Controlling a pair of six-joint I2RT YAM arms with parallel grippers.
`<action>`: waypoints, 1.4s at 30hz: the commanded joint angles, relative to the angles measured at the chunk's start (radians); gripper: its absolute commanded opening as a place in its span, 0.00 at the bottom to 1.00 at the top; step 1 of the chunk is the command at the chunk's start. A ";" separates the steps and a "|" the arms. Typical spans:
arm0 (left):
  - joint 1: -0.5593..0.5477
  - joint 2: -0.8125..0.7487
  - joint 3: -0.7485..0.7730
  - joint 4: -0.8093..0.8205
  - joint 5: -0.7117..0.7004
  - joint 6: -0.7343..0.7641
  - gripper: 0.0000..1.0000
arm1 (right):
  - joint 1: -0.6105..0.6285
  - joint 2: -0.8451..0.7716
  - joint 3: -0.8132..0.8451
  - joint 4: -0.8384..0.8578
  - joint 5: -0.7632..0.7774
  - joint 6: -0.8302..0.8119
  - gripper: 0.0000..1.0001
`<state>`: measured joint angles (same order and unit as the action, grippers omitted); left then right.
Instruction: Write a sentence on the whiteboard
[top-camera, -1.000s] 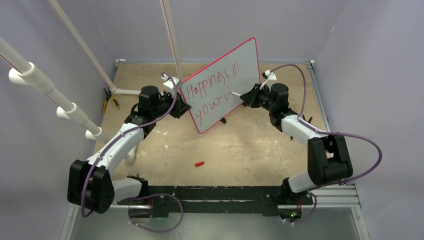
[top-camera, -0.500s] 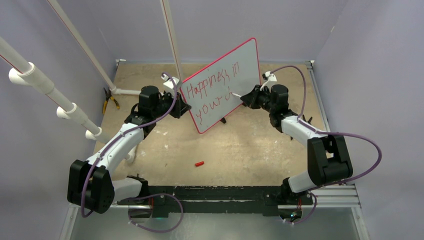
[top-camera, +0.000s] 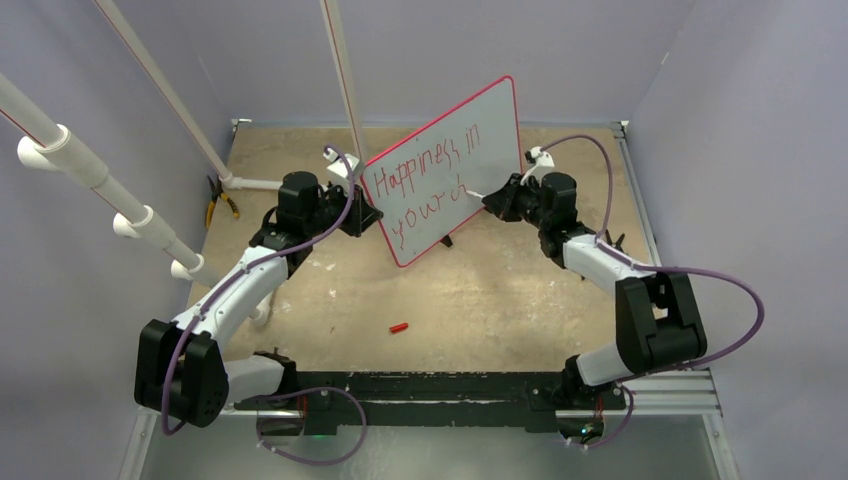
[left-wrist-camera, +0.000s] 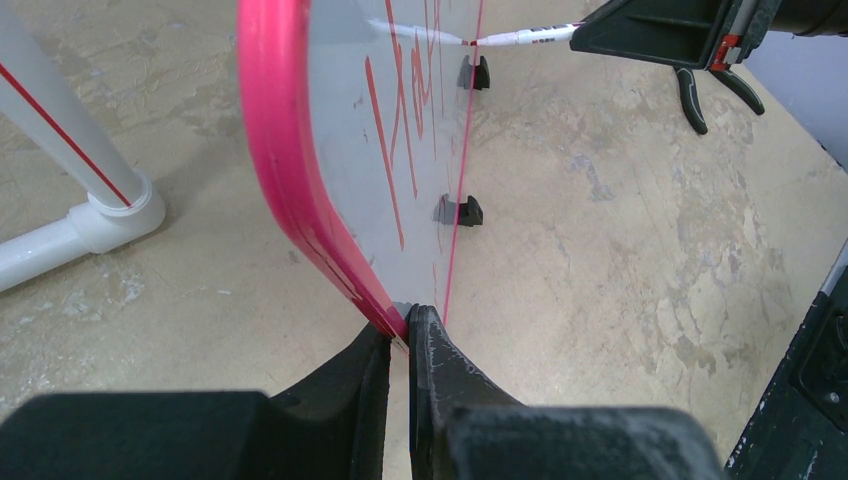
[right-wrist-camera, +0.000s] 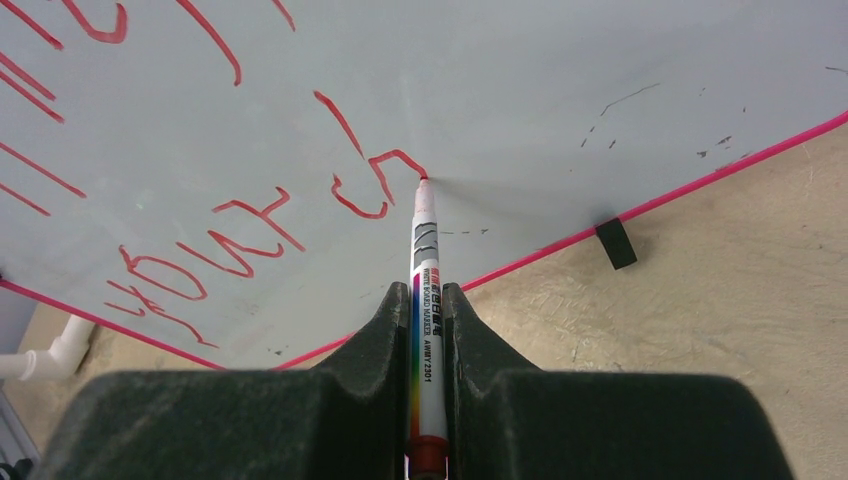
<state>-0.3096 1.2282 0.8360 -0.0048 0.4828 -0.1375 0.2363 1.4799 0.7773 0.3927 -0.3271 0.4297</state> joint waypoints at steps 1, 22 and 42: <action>-0.022 0.003 0.010 -0.038 0.011 0.036 0.00 | 0.003 -0.073 0.014 0.006 0.028 -0.003 0.00; -0.022 -0.007 0.009 -0.038 0.010 0.037 0.00 | -0.048 -0.187 0.036 -0.066 0.016 -0.033 0.00; -0.022 -0.007 0.009 -0.041 0.004 0.040 0.00 | -0.072 -0.039 0.090 0.024 -0.072 -0.051 0.00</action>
<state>-0.3149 1.2236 0.8360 -0.0063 0.4820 -0.1368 0.1646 1.4338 0.8177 0.3626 -0.3870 0.3988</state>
